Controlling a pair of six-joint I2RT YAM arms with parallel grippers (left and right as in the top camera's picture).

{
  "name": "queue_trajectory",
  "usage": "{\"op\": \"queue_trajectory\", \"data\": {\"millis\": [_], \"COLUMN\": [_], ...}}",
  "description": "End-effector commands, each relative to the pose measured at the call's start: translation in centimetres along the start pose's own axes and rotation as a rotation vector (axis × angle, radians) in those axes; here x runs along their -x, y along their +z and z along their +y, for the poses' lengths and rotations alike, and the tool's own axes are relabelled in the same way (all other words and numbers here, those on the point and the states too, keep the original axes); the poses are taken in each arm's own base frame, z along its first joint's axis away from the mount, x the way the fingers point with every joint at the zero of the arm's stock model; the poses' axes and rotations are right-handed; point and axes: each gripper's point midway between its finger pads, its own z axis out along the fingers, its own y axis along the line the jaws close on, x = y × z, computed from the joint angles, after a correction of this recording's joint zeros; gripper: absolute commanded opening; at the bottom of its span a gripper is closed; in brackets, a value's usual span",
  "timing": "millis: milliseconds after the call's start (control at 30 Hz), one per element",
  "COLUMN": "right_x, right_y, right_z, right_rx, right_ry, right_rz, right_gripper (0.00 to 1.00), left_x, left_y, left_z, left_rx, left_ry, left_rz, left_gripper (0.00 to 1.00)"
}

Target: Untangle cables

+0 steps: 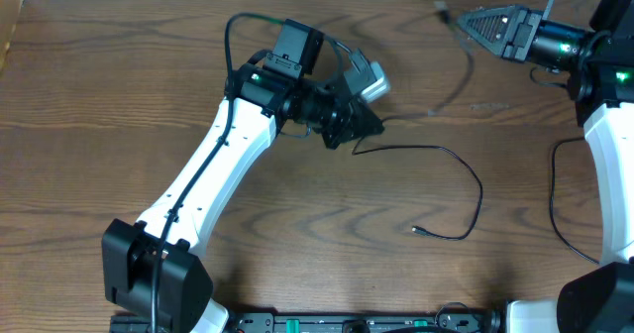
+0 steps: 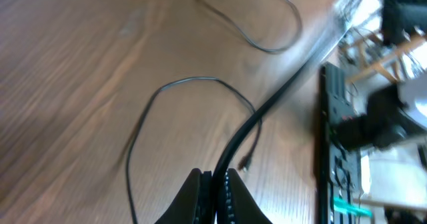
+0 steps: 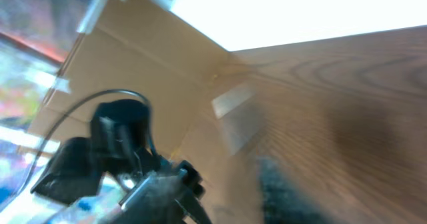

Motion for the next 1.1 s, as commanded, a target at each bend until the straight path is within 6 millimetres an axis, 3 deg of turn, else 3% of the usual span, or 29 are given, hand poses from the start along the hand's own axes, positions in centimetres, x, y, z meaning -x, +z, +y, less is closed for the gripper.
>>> {"op": "queue_trajectory", "data": {"millis": [0, 33, 133, 267, 367, 500, 633, 933, 1067], "right_x": [1.0, 0.7, -0.4, -2.0, -3.3, -5.4, -7.4, -11.5, -13.3], "right_y": [-0.8, -1.3, -2.9, -3.7, -2.8, -1.1, 0.4, 5.3, 7.1], "right_z": [-2.7, -4.8, -8.6, -10.0, -8.7, -5.4, -3.2, 0.9, 1.8], "right_rx": [-0.191, -0.309, -0.526, -0.613, -0.518, -0.308, -0.183, -0.017, 0.041], "right_ry": [-0.059, -0.031, 0.024, 0.004, -0.046, -0.186, -0.32, -0.568, -0.637], "right_rz": [-0.069, -0.082, -0.081, -0.019, 0.056, 0.165, 0.244, 0.375, 0.424], "right_gripper": [0.6, 0.73, 0.99, 0.99, 0.99, 0.95, 0.87, 0.9, 0.89], "left_x": [0.8, 1.4, 3.2, 7.0, 10.1, 13.5, 14.6, 14.7, 14.7], "left_y": [-0.8, -1.5, -2.8, -5.8, -8.9, -13.4, -16.4, -17.1, -17.2], "left_z": [2.3, 2.7, 2.3, 1.1, 0.6, 0.3, 1.2, 1.6, 1.6], "left_rx": [0.159, 0.202, 0.237, 0.27, 0.28, 0.238, 0.177, 0.058, 0.01], "left_ry": [-0.245, -0.283, -0.301, -0.34, -0.398, -0.542, -0.741, -1.041, -1.148], "left_rz": [-0.008, -0.032, -0.096, -0.257, -0.419, -0.633, -0.762, -0.819, -0.829], "left_gripper": [0.07, 0.08, 0.07, 0.07, 0.08, 0.07, 0.07, 0.07, 0.07]}}
